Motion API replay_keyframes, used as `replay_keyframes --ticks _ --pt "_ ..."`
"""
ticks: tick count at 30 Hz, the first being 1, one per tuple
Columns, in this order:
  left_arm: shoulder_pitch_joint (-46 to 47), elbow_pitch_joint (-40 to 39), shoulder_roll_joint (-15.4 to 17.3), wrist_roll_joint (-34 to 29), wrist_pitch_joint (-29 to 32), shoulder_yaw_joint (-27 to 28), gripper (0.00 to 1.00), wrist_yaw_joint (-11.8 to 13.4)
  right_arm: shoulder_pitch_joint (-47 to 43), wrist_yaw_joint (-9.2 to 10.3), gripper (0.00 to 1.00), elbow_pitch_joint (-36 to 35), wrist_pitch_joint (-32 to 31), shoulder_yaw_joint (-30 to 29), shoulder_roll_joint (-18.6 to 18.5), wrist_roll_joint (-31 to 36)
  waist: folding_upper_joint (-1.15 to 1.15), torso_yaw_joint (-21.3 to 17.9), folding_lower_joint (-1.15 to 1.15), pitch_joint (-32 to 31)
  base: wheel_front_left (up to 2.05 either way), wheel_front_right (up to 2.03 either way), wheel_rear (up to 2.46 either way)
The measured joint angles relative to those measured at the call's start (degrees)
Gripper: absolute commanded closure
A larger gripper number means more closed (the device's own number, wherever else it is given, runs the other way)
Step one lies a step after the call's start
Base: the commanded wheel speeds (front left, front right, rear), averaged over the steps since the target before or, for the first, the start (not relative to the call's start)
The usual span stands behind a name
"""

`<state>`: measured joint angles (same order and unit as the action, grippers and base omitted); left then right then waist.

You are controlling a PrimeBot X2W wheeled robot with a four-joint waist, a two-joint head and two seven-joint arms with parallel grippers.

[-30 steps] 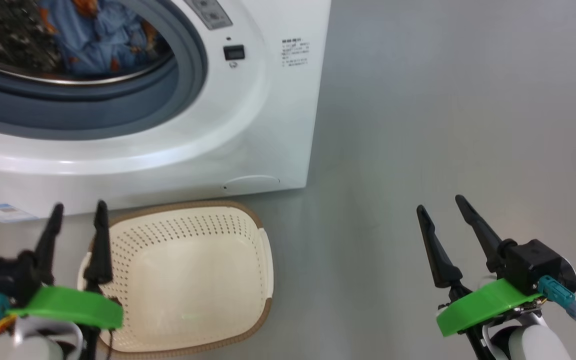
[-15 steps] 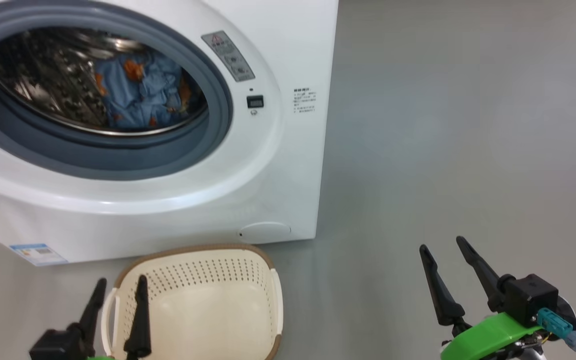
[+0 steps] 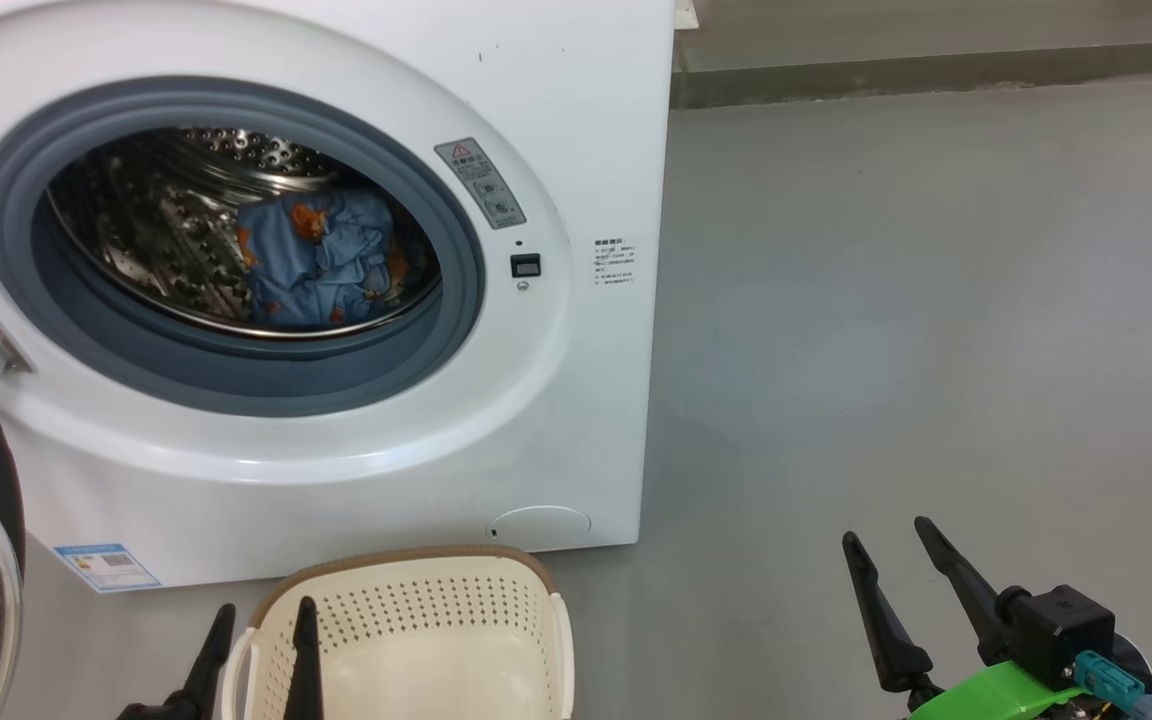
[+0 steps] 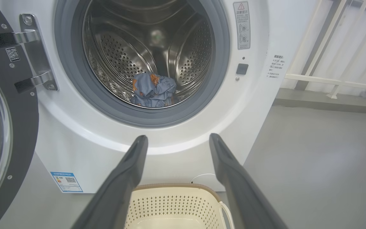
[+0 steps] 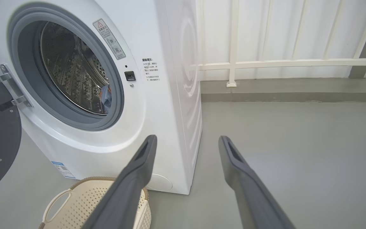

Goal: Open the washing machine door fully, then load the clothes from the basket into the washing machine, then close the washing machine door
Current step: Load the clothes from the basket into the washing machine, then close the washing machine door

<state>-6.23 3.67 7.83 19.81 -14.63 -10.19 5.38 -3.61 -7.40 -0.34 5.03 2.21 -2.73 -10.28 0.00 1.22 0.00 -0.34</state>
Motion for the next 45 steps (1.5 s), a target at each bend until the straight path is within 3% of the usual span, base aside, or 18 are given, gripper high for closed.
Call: replay_keyframes --ticks 45 --pt "-0.39 1.94 -3.43 -2.03 0.00 3.18 0.00 -4.22 0.10 0.00 0.00 1.01 0.45 0.45 0.02 -0.48 0.00 -0.50 0.00 0.75 0.00 0.00 0.00"
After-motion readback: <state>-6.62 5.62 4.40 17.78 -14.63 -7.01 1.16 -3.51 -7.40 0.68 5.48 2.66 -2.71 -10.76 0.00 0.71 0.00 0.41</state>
